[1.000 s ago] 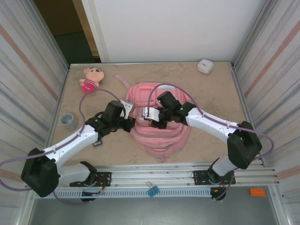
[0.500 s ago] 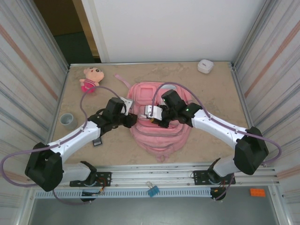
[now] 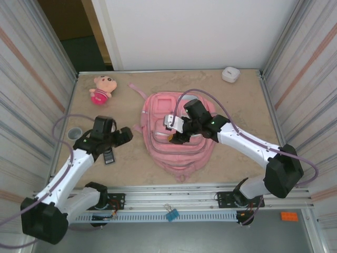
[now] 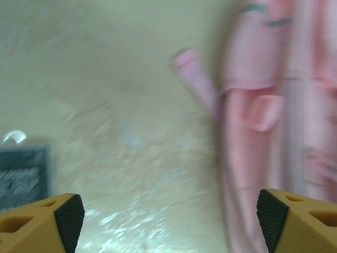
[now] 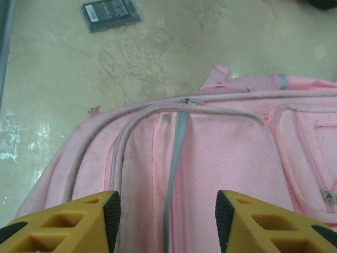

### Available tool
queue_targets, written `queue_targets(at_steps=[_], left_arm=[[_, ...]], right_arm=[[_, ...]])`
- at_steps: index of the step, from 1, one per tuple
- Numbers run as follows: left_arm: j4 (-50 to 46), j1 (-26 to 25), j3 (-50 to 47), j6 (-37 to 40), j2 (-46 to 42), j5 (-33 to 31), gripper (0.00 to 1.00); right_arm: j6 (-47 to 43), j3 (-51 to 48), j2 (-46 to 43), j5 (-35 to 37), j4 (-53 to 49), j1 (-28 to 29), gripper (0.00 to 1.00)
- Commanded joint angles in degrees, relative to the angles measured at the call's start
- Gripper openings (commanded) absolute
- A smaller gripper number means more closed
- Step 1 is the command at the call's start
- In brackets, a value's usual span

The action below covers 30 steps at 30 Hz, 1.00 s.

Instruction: Pack the student bag

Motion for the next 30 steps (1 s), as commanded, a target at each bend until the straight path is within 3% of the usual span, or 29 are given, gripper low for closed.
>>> queue_targets(at_steps=[1,5,15,21,26,30], left_arm=[[-4.1,3.9,-6.1,-6.9,-3.4,0.0,0.87],[-1.0,9.8,-12.1,-8.5,-3.8,2.8,0.87],[10.5,7.9,-12.2,-9.7,8.6,10.5,0.86],[6.3,3.3,-4.1,-8.1,13.6,7.5,0.89],[-9.7,3.2,1.6,-10.9,12.7,-4.0,0.90],[-13.8,4.0,4.0,-10.7,14.7,-7.9,0.89]], right_arm=[[3.8,0.0,-3.2,-3.1,0.7,-0.3,0.53],[4.4,-0.9,-4.2,-4.1,1.7,0.3,0.53],[4.7,-1.7,-2.7,-4.0,3.2,1.4,0.53],[4.7,-1.5,-2.8,-3.6,2.8,1.4,0.53],[4.6,-1.6,-3.6,-3.0,1.9,1.4,0.53],[4.2,-1.6,-3.7,-3.2,1.8,1.5,0.53]])
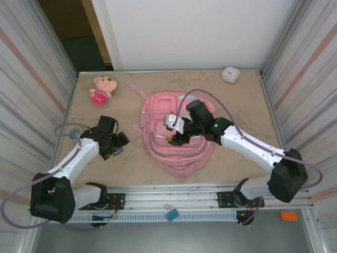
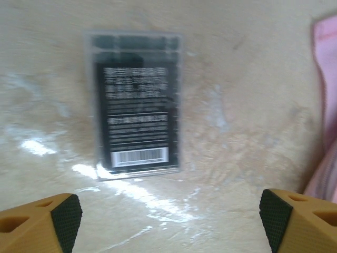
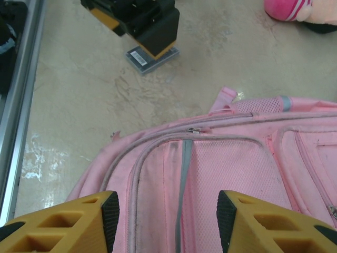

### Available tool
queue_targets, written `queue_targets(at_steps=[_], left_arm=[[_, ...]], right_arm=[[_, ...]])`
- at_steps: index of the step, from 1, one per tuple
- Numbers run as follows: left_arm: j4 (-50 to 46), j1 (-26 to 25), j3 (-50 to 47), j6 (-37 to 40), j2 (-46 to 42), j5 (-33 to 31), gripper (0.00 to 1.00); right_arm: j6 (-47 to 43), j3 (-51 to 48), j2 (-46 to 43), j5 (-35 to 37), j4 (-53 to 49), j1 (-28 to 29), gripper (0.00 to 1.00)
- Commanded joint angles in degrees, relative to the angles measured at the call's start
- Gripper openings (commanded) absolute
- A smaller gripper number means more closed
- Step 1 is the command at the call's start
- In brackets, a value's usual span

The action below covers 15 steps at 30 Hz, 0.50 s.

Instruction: Pack the student bag

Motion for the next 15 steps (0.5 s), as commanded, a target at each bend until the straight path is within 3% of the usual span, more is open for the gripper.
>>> queue_targets(at_steps=[1,15], left_arm=[[-8.2,0.7,2.3,-1.0,2.1,-6.1,0.89],[-5.5,0.5,9.4,-0.1,19.4,-8.1,0.84]], right_arm=[[1.1,0.1,-0.8,-0.5,-0.5,0.6,0.53],[1.1,-0.4,-0.8,0.2,-1.9,1.8,0.53]])
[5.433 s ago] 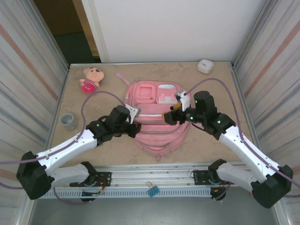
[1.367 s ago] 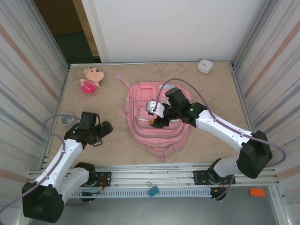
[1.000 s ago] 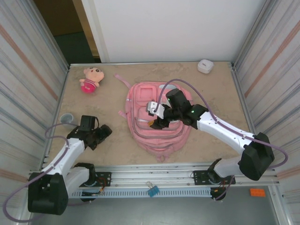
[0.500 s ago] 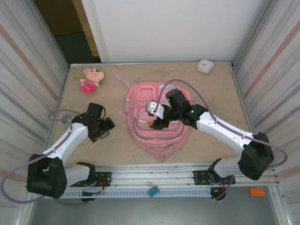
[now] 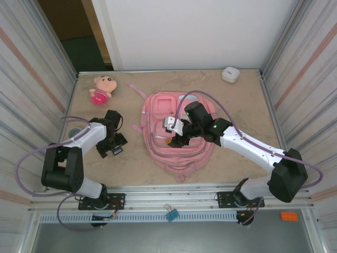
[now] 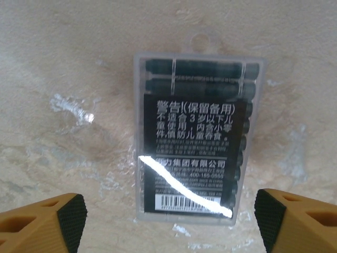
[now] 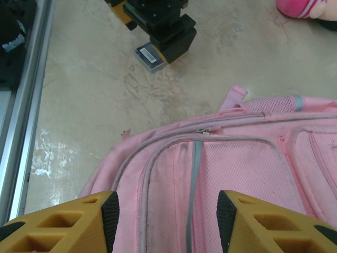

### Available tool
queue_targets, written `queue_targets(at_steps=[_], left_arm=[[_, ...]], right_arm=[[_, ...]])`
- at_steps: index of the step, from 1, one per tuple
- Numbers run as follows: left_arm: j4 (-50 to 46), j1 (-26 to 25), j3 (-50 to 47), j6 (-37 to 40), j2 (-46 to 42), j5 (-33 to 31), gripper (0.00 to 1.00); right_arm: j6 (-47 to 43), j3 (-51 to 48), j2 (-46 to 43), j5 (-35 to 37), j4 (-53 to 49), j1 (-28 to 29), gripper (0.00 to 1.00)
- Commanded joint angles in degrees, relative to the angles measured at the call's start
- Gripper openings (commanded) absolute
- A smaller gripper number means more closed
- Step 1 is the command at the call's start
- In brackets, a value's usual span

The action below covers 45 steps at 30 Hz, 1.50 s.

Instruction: Pack the student bag

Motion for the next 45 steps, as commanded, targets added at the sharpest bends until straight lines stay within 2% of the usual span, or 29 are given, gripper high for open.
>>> queue_targets(at_steps=[1,6,13,18,23,28,31,34,37,41,43,45], left_arm=[[0.1,-0.1,1.4,0.2,2.2,-1.7,0.82],[1.5,-0.8,2.5,0.3,6.1,-1.4,0.79],[3.6,-1.2,2.6,-0.3,9.1,-0.1,0.62],[3.2,-1.7,2.3,-1.2,7.6,0.0,0.52],[1.4,-4.2,2.6,-1.9,1.8,0.4,0.49],[0.5,-9.5,4.6,0.2,-5.5,-0.3,0.49],[3.9,-14.3,4.7,6.4,-9.5,-3.0,0.46],[11.7,-18.6,3.3,16.9,-12.6,-3.1,0.44],[20.9,-21.0,1.7,29.8,-14.5,1.6,0.43],[30.8,-22.1,0.5,47.0,-15.5,12.1,0.43],[35.4,-22.3,-0.5,52.4,-15.0,14.9,0.45],[38.0,-22.2,-0.9,53.1,-13.7,13.3,0.47]], right_arm=[[1.1,-0.3,-0.7,0.1,-0.9,0.5,0.53],[1.0,0.0,-0.4,0.0,-1.0,0.6,0.53],[0.7,-0.4,-0.9,0.5,-1.6,0.6,0.53],[1.5,-0.8,-1.8,0.0,-0.8,0.5,0.53],[8.7,-1.6,-2.8,-3.0,3.4,-1.4,0.55],[19.7,-2.2,-3.4,-6.0,7.1,-3.9,0.56],[29.3,-1.6,-3.2,-6.0,7.5,-6.6,0.60],[40.2,0.7,-1.9,-8.3,5.4,-11.6,0.63],[50.5,2.2,-1.0,-11.8,3.7,-16.3,0.62],[59.1,2.6,-1.2,-15.6,1.3,-20.1,0.62],[60.6,2.9,-1.2,-16.1,-1.1,-20.4,0.62],[61.2,2.5,-1.2,-14.9,-3.1,-20.3,0.62]])
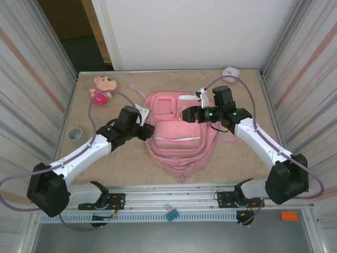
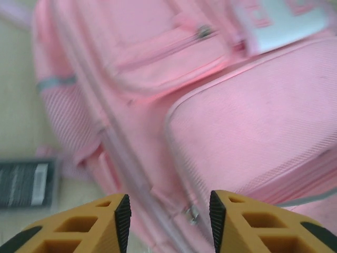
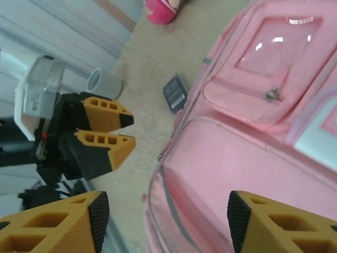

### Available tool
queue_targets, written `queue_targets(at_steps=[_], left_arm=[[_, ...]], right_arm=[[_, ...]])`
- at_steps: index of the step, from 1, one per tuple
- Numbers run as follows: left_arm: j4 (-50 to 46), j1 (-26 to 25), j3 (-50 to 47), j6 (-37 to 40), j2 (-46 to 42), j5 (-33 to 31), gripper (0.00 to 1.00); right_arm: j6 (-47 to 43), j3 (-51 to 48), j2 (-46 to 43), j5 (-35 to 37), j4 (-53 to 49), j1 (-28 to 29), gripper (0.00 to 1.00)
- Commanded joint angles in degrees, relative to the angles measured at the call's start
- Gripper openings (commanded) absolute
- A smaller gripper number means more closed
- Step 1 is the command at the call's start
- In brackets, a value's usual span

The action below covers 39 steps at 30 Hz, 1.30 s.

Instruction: Pack the student bag

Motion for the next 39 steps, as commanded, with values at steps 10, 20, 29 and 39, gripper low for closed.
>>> queue_targets(at_steps=[10,20,29,39], left_arm=[[-12.7,12.0,7.5,-15.9,5.0,-4.0,0.67],[-22.0,21.2,8.1,-49.0,12.5,1.0,0.73],[-33.3,21.6,21.1,-61.3,28.5,5.2,0.73],[-33.6,23.9,25.8,-61.3,36.4,4.3,0.88]], right_arm=[[6.4,-0.1,1.3,0.1,-4.6,1.6,0.62],[6.0,0.8,2.9,0.8,-3.3,3.4,0.63],[4.9,0.7,2.9,1.5,-3.0,3.7,0.63],[3.3,-0.4,3.5,1.5,-3.1,3.7,0.63]])
